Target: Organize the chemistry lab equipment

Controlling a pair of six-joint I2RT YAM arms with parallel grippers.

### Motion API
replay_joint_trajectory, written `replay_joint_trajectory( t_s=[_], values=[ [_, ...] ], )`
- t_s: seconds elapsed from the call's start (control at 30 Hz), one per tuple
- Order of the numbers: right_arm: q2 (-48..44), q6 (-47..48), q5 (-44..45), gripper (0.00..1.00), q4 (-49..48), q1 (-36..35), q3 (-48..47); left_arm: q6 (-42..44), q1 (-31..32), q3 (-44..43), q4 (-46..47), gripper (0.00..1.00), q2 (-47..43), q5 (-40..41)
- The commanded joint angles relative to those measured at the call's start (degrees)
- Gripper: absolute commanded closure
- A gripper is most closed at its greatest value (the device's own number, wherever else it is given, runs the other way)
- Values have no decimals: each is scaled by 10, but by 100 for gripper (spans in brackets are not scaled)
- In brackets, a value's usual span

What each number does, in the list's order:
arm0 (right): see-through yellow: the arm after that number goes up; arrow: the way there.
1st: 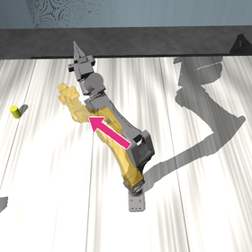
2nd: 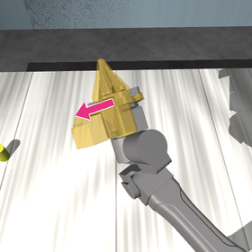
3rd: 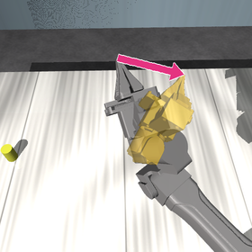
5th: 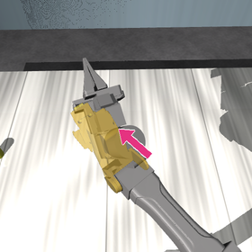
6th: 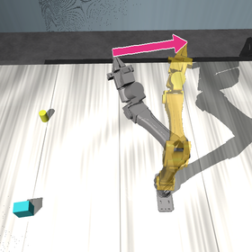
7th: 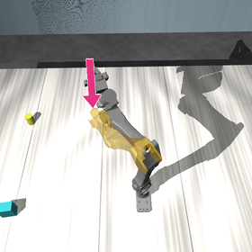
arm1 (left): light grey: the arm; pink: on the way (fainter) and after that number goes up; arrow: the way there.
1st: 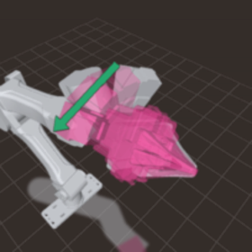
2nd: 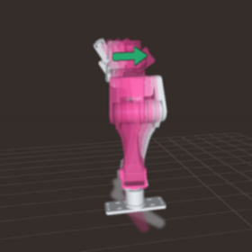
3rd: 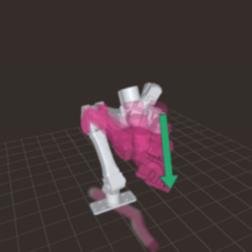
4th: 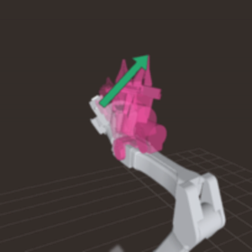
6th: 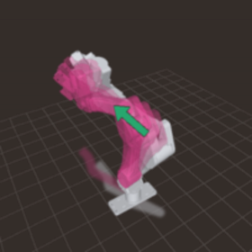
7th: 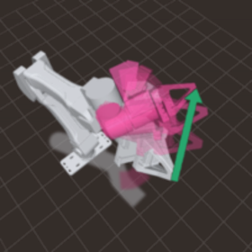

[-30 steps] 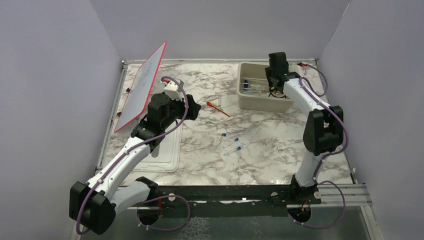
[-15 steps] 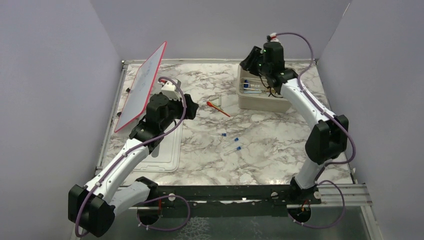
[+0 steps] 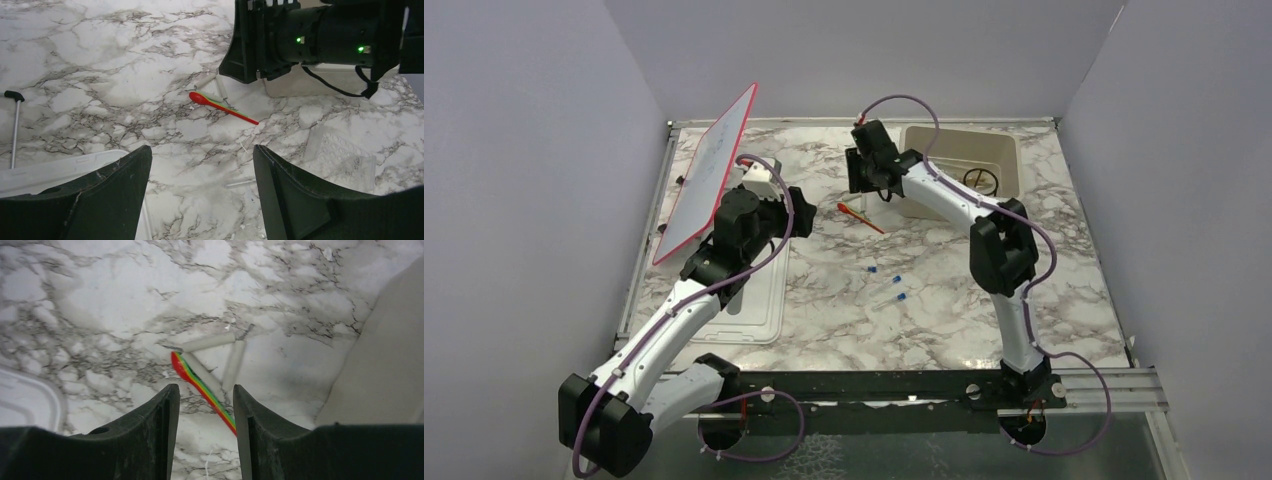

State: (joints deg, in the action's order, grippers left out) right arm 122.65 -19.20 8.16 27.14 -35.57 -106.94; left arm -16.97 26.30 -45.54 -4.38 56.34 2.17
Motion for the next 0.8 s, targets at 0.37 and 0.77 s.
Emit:
replay_joint_trajectory(
  t_s=[0.37,0.77],
  values=[
    [136,12,56,59,43,7,-90,11,-1,-21,-8,23,-4,18],
    [171,0,34,77,70,7,-109,9,-1,-20,-9,23,-2,18]
  ],
)
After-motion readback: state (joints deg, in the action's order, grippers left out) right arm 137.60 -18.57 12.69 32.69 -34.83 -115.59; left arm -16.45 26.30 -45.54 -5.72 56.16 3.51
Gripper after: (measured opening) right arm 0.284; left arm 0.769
